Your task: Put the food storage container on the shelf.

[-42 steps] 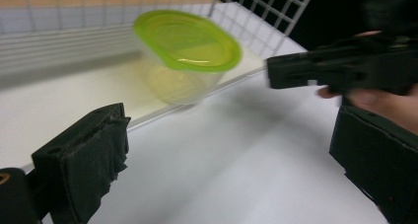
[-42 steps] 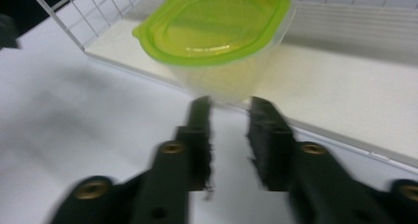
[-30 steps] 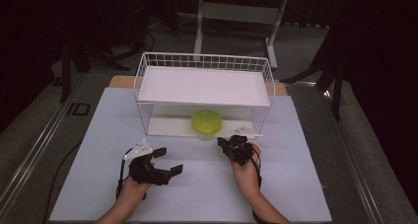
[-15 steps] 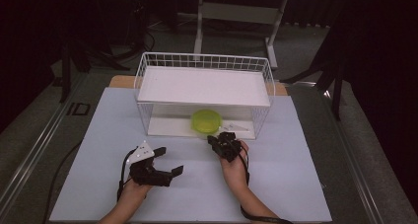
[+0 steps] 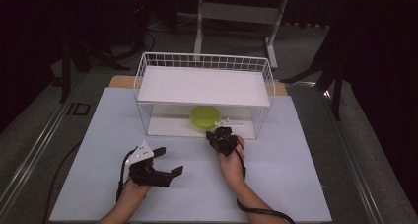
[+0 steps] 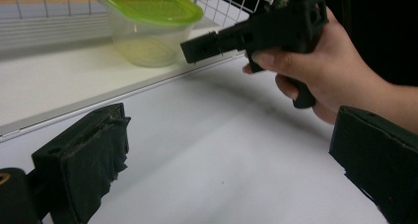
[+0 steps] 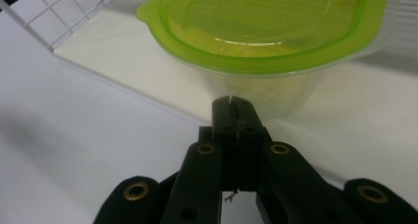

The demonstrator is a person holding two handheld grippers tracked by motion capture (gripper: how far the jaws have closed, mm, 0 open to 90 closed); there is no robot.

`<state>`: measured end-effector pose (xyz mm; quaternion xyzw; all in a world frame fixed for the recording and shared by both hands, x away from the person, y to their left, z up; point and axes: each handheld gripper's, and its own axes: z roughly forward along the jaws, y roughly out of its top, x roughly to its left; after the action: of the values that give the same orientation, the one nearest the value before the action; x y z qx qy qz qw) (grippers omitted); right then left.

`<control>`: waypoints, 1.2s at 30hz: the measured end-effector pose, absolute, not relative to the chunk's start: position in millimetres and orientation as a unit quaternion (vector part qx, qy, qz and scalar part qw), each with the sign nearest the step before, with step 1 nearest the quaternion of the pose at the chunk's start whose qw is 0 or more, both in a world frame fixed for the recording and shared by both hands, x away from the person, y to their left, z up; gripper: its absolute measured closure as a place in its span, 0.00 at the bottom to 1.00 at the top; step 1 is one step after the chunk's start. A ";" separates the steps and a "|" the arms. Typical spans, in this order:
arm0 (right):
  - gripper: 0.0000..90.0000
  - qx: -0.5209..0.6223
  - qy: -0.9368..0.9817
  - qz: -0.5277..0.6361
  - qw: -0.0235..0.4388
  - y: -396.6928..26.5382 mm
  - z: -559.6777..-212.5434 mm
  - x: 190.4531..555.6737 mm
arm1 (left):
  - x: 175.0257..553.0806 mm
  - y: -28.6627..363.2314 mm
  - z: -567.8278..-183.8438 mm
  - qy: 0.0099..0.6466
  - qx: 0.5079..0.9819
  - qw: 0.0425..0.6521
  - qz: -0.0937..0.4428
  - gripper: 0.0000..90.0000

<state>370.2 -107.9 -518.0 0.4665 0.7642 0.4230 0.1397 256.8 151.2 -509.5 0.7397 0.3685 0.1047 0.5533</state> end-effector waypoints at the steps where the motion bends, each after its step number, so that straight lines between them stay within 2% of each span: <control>1: 1.00 0.466 0.764 0.423 0.141 -107.8 -517.9 372.0 | 256.7 150.7 -510.1 0.367 0.742 0.551 0.104 0.03; 11: 1.00 0.461 0.769 0.412 0.161 -93.6 -516.1 383.4 | 254.6 150.6 -512.0 0.364 0.746 0.548 0.106 0.03; 16: 0.95 0.465 0.769 0.413 0.148 -92.3 -518.0 387.0 | 253.8 150.6 -510.8 0.360 0.746 0.550 0.111 0.03; 23: 0.88 0.437 0.781 0.419 0.152 -94.5 -515.4 368.1 | 252.0 151.9 -507.3 0.359 0.742 0.555 0.113 0.03; 29: 0.69 0.422 0.778 0.437 0.160 -107.6 -508.9 348.7 | 249.7 152.3 -505.0 0.356 0.742 0.557 0.114 0.03; 33: 0.55 0.410 0.773 0.461 0.152 -118.6 -504.6 337.7 | 248.6 152.0 -503.7 0.353 0.743 0.557 0.116 0.03; 35: 0.51 0.399 0.773 0.470 0.149 -124.8 -503.9 332.1 | 247.7 151.3 -502.8 0.350 0.743 0.558 0.117 0.03; 36: 0.46 0.393 0.777 0.471 0.143 -127.7 -504.0 328.7 | 247.3 150.8 -502.5 0.350 0.744 0.557 0.117 0.03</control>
<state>328.7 -127.7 -504.0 0.3926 0.7771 0.4707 0.1430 247.3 150.8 -502.5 0.7437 0.3500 0.1173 0.5574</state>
